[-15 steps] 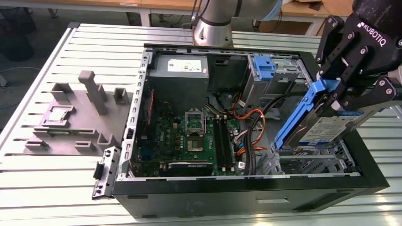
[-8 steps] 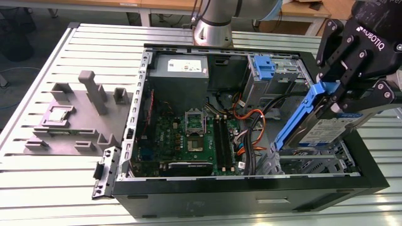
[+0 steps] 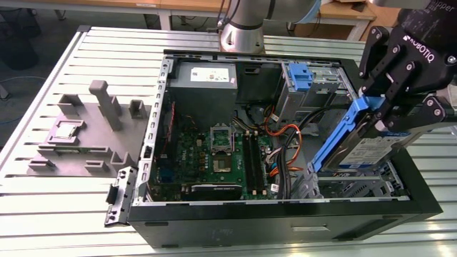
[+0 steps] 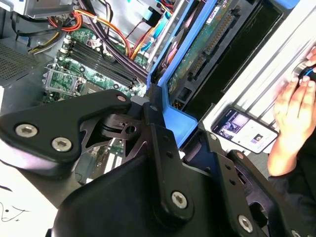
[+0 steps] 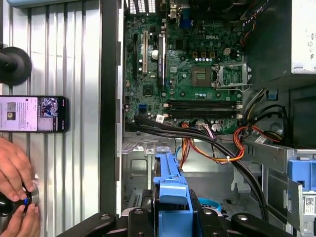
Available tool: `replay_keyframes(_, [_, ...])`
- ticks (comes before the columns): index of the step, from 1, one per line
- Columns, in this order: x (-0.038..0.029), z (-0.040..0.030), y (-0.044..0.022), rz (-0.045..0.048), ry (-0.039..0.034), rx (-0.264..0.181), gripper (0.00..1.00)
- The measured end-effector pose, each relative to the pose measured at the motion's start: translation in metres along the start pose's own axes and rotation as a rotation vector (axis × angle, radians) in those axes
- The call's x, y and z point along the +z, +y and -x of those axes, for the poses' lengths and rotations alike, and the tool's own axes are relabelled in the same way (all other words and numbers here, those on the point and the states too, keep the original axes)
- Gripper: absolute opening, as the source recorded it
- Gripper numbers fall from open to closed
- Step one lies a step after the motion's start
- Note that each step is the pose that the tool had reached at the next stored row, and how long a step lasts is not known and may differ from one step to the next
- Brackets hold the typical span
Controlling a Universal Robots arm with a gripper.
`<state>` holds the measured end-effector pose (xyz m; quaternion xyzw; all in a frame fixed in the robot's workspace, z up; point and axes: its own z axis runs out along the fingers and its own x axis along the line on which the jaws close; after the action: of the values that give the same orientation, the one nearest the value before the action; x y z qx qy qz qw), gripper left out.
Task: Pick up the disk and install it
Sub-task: 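Insert the disk into the insertion slot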
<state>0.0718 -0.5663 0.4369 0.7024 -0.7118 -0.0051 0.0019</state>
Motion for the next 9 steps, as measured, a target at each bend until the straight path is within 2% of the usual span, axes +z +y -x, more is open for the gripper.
replay_keyframes(9, [0.006, -0.0006, -0.0004, 0.0, 0.0, 0.0, 0.36])
